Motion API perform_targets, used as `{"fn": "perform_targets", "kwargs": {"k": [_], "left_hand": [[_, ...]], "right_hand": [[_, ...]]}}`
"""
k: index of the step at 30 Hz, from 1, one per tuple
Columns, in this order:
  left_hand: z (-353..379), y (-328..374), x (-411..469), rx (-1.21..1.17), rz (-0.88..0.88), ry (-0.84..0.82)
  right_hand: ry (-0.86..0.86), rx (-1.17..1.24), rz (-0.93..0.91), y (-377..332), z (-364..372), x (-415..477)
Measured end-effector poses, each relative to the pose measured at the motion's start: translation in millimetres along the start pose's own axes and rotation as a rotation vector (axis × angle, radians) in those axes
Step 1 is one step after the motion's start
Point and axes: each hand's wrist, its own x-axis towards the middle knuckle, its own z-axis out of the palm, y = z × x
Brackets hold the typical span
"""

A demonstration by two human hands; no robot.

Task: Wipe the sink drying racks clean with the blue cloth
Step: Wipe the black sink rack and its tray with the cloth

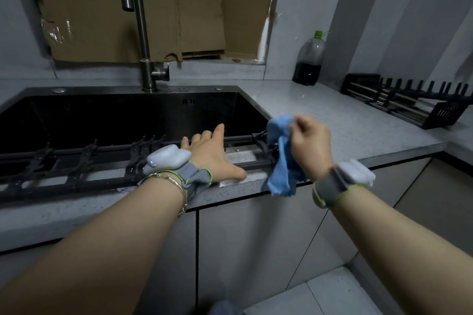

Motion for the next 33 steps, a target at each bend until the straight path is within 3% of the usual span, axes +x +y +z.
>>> {"fn": "perform_targets", "kwargs": {"k": [2,4,6,10,12,22,27,29,33], "left_hand": [[0.9,-0.9,1.7,0.004,0.003,0.006],[1.7,-1.6,3.2,0.005,0.001,0.002],[1.6,-1.8,4.1,0.003,0.003,0.002],[1.8,-2.0,4.0,0.001,0.008,0.009],[1.2,-1.4,3.9,-0.006,0.017,0.010],[2.9,-5.0,4.5,-0.032,0.010,0.017],[2.8,-5.2,5.8,-0.023,0.002,0.016],[2.4,-4.0,5.4,-0.022,0.002,0.016],[2.2,-0.9,3.5,-0.015,0.000,0.012]], "right_hand": [[0.262,0.297,0.191,-6.1,-3.8,28.1],[0.263,0.257,0.168,-14.4,-8.5,54.7],[0.022,0.003,0.013,-23.7,-4.6,64.8],[-0.704,-0.558,-0.175,-28.0,20.1,62.9],[-0.817,-0.762,-0.204,-27.7,29.3,61.6],[-0.780,-0.863,-0.373,-27.3,40.1,59.4],[-0.398,-0.502,-0.219,-17.8,9.8,73.5],[-0.506,-0.492,-0.206,-22.9,-4.2,78.1],[-0.856,-0.827,-0.278,-32.6,4.4,67.5]]}}
